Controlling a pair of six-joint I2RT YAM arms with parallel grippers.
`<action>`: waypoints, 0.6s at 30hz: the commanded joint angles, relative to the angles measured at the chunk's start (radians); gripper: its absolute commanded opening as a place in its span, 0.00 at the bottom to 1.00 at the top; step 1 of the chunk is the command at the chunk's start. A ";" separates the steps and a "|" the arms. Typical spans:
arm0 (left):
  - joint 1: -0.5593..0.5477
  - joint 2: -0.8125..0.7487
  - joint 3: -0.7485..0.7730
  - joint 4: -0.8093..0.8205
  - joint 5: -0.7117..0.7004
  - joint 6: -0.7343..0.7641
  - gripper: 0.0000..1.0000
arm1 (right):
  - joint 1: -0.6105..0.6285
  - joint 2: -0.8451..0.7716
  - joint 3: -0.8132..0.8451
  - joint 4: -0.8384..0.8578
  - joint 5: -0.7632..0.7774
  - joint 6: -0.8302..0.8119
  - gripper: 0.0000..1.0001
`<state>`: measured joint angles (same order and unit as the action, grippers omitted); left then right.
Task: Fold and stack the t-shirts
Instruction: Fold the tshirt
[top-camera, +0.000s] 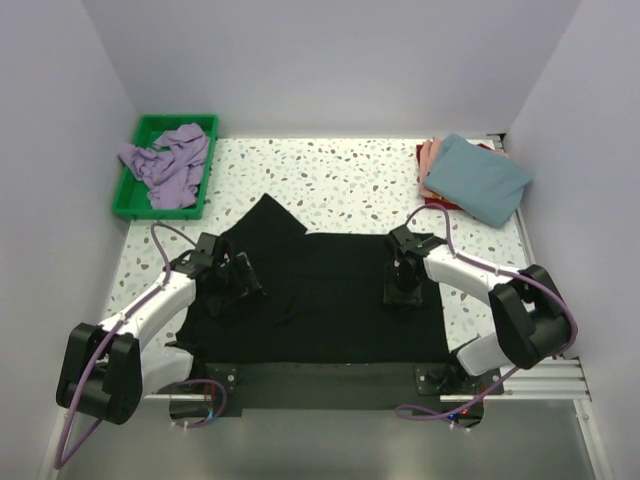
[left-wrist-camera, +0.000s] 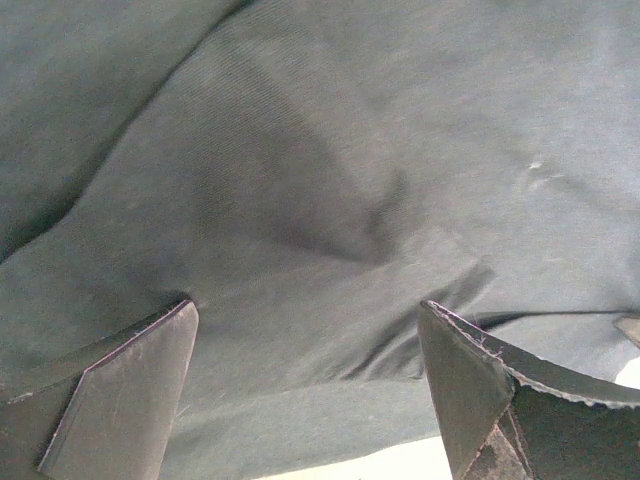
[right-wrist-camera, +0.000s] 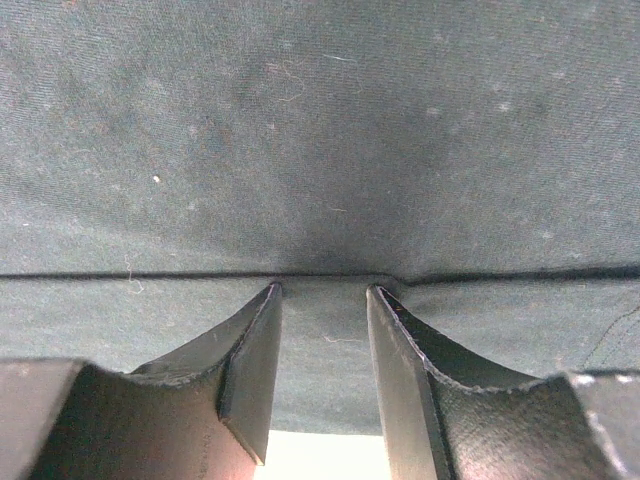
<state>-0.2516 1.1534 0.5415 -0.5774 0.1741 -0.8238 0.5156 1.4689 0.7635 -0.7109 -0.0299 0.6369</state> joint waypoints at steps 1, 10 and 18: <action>-0.014 -0.014 0.023 -0.098 -0.065 -0.018 0.97 | -0.003 -0.008 -0.026 -0.087 0.024 0.000 0.44; -0.014 0.074 0.366 -0.122 -0.133 0.069 0.98 | -0.020 -0.070 0.256 -0.240 0.160 -0.051 0.45; -0.014 0.264 0.621 -0.110 -0.163 0.160 0.99 | -0.224 0.021 0.387 -0.190 0.185 -0.200 0.43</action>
<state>-0.2623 1.3701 1.0779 -0.6971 0.0437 -0.7193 0.3656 1.4487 1.1206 -0.9058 0.1184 0.5144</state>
